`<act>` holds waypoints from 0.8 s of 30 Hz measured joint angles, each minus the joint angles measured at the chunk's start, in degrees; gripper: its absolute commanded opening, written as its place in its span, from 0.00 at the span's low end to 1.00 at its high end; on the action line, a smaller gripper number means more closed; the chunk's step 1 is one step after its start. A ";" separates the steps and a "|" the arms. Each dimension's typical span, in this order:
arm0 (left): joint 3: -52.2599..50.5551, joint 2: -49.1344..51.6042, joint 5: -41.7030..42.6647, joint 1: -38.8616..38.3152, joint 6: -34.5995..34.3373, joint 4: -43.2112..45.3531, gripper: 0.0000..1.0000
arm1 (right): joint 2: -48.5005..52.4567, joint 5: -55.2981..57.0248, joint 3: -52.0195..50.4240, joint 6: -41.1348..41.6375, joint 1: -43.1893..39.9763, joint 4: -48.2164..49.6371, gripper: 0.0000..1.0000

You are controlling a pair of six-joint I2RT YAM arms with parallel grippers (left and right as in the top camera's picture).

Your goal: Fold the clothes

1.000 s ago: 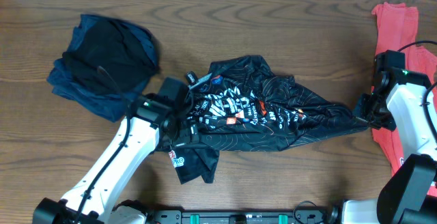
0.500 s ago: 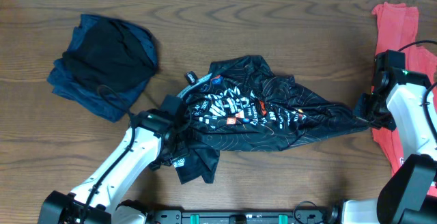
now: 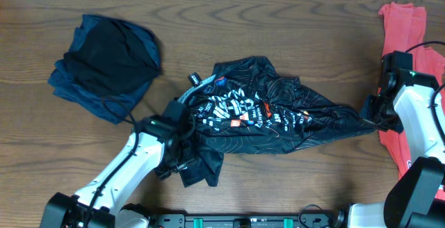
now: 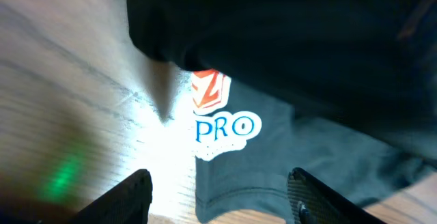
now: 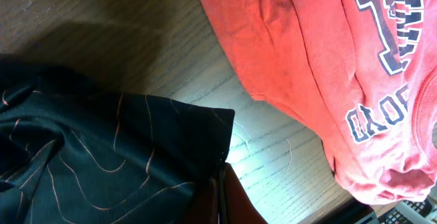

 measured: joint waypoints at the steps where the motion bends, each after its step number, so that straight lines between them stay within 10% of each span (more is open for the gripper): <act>1: -1.09 0.00 0.68 0.00 -0.11 0.83 0.65 | 0.00 0.00 0.00 0.00 0.00 0.00 0.01; 12: -2.27 0.00 5.49 -0.46 -1.51 4.52 0.24 | 0.00 0.00 0.00 0.00 0.00 -0.02 0.01; 24: -3.13 0.00 7.72 -1.64 -1.40 4.96 0.29 | 0.00 0.00 0.00 0.00 0.00 -0.02 0.01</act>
